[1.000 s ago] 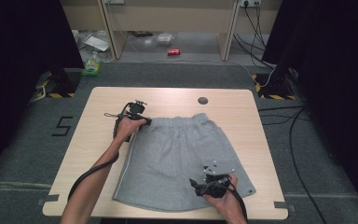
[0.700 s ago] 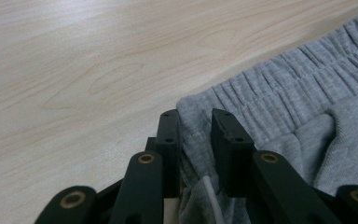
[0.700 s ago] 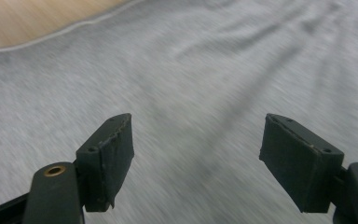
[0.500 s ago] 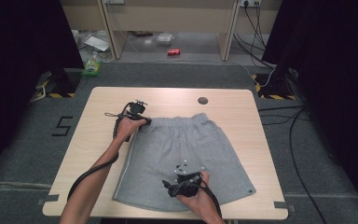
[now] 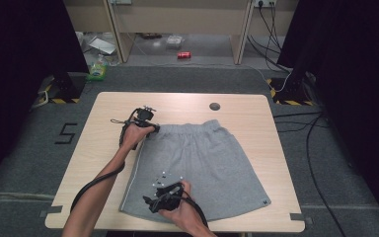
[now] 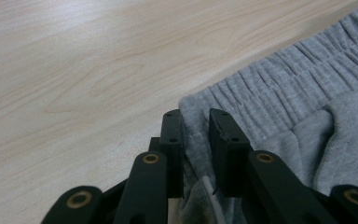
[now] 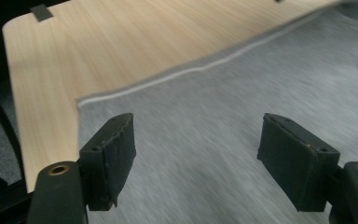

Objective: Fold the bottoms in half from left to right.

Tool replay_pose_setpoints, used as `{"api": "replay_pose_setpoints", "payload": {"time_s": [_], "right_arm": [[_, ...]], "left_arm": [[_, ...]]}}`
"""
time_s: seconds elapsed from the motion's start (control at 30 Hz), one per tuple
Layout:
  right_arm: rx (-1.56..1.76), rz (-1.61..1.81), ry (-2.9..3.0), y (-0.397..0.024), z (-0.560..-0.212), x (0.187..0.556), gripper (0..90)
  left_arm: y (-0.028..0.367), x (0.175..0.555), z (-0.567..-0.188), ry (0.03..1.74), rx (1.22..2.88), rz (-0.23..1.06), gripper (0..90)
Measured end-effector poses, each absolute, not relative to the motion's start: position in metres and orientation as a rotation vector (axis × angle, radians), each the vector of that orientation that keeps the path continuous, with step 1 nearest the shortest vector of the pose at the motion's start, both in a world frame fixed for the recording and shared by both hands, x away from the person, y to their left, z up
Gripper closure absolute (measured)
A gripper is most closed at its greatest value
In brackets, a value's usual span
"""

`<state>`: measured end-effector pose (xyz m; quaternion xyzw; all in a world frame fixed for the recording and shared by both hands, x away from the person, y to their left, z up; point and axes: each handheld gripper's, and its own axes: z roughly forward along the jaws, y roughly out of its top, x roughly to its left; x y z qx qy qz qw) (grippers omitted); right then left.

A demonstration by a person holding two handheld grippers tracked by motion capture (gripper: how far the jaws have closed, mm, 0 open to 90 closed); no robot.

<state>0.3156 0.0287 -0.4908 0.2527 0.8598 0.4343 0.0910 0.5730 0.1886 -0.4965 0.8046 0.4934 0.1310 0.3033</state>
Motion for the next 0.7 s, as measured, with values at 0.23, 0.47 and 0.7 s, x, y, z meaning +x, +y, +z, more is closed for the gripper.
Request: {"api": "replay_pose_setpoints", "payload": {"time_s": [0.23, 0.47, 0.7], "right_arm": [[0.721, 1.290, 2.583, 0.052, -0.494, 0.312, 28.5], [0.678, 1.280, 2.622, 0.074, -0.502, 0.308, 30.4], [0.640, 1.255, 2.667, 0.094, -0.508, 0.300, 32.2]], "left_arm": [[0.191, 0.572, -0.498, 1.307, 2.117, 0.340, 75.6], [0.191, 0.572, -0.498, 1.306, 2.114, 0.337, 75.5], [0.192, 0.573, -0.498, 1.308, 2.109, 0.329, 75.4]]}}
